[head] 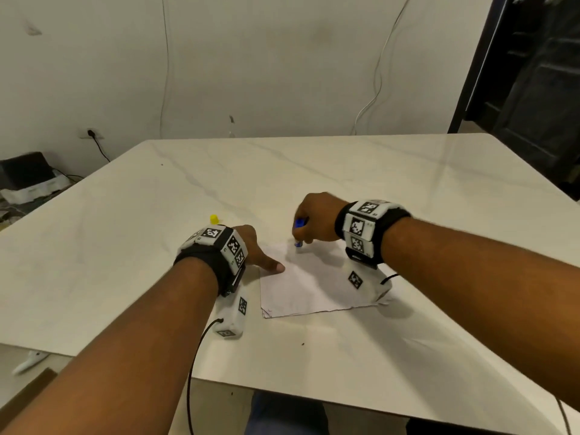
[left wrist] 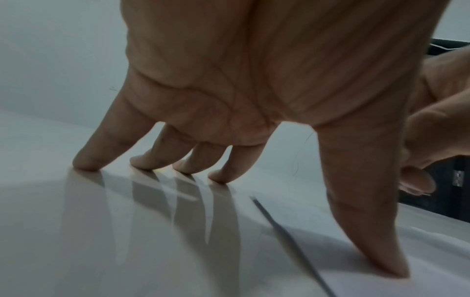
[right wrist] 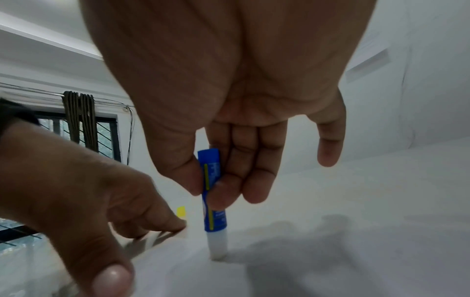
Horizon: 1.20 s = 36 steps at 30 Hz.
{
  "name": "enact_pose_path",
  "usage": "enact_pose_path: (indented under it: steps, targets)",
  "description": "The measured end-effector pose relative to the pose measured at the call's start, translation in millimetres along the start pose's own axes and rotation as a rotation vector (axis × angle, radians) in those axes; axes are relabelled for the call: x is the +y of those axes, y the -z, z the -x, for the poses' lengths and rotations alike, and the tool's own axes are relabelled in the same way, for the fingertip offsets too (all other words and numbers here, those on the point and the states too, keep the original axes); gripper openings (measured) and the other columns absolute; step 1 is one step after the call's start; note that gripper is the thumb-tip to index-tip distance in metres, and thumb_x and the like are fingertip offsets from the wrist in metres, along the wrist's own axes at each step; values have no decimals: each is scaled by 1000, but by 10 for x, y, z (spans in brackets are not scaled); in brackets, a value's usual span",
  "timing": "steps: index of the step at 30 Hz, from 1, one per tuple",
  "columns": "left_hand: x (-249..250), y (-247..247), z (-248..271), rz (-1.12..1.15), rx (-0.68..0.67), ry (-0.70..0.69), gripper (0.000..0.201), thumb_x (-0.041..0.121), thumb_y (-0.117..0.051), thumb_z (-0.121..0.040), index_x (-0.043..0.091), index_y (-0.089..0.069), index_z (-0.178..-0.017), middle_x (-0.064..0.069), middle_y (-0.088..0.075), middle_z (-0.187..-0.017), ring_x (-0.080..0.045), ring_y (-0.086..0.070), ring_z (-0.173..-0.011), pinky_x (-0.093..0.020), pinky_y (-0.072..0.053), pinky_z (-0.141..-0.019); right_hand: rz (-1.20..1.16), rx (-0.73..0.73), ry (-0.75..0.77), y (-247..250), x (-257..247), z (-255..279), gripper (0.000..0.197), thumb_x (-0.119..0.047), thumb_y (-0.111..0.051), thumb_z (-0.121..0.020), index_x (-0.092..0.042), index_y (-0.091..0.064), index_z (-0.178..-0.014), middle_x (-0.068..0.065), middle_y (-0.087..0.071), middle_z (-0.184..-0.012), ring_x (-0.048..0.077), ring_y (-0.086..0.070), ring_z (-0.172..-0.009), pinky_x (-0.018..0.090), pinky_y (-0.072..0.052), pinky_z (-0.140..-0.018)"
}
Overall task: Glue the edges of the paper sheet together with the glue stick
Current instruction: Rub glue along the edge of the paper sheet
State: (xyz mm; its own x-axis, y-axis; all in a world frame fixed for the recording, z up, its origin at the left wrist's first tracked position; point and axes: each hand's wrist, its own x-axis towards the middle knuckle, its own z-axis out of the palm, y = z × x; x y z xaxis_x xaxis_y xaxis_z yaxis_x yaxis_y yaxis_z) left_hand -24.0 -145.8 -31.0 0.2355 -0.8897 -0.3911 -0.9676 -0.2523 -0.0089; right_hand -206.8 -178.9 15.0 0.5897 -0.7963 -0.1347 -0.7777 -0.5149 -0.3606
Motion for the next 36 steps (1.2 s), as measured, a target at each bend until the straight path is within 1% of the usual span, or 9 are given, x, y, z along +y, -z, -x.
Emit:
enact_pose_path:
  steps: [4, 7, 11, 14, 18, 20, 22, 28, 36]
  targets:
    - [9, 27, -19, -11, 17, -33, 70, 79, -73, -48, 18, -45, -66, 2, -53, -70, -25, -59, -80, -34, -50, -79, 59, 22, -102, 179, 411, 112, 22, -32, -64, -83, -16, -79, -84, -3, -77, -79, 16, -70, -84, 36, -57, -83]
    - [12, 43, -43, -26, 18, -28, 72, 81, -72, -43, 19, -46, -68, 3, -54, -72, -25, -60, -82, -35, -52, -84, 73, 46, -189, 296, 703, 216, 22, -33, -65, -83, -15, -79, -82, -1, -77, -80, 19, -70, -84, 36, -58, -80]
    - [22, 51, -40, -35, 13, -23, 72, 81, -72, -45, 19, -43, -67, 3, -49, -71, -25, -56, -83, -37, -51, -87, 45, 71, -243, 353, 889, 293, 22, -32, -65, -83, -16, -80, -82, 3, -77, -84, 24, -70, -87, 38, -58, -80]
    - [15, 38, -49, -22, 14, -22, 74, 82, -72, -43, 18, -42, -65, 2, -48, -70, -25, -55, -80, -36, -50, -83, 35, 75, -239, 334, 885, 320, 22, -31, -65, -83, -14, -79, -83, 3, -77, -84, 24, -70, -86, 38, -58, -80]
    - [20, 16, -38, -14, 22, -32, 72, 79, -73, -49, 16, -41, -64, 1, -48, -69, -24, -54, -78, -33, -46, -74, 48, 61, -228, 293, 848, 429, 24, -33, -65, -83, -13, -79, -81, 3, -77, -82, 21, -68, -78, 37, -57, -77]
    - [9, 7, -36, 0, 29, -36, 72, 78, -74, -49, 16, -41, -64, 1, -48, -69, -24, -54, -77, -32, -44, -71, 49, 50, -218, 256, 837, 520, 24, -34, -65, -81, -14, -79, -82, 3, -77, -80, 21, -70, -81, 38, -59, -79]
    - [2, 4, -34, 0, 32, -40, 72, 78, -74, -50, 16, -40, -63, 1, -46, -68, -24, -53, -77, -31, -43, -72, 35, 43, -210, 221, 829, 637, 23, -33, -66, -81, -15, -78, -83, 2, -77, -79, 20, -70, -82, 37, -59, -79]
    - [30, 24, 23, 5, 41, -39, 69, 75, -74, -55, 16, -40, -65, 2, -46, -69, -24, -53, -80, -30, -42, -72, 8, 41, -161, 105, 797, 1064, 14, -35, -70, -78, -23, -76, -80, -4, -73, -76, 15, -66, -71, 31, -56, -66]
    - [58, 64, 93, 19, 31, -24, 69, 77, -74, -51, 17, -45, -69, 0, -55, -76, -25, -59, -82, -31, -46, -73, -46, 1, -72, -19, 539, 1207, 12, -35, -70, -79, -26, -77, -80, -9, -73, -77, 9, -66, -72, 29, -57, -70]
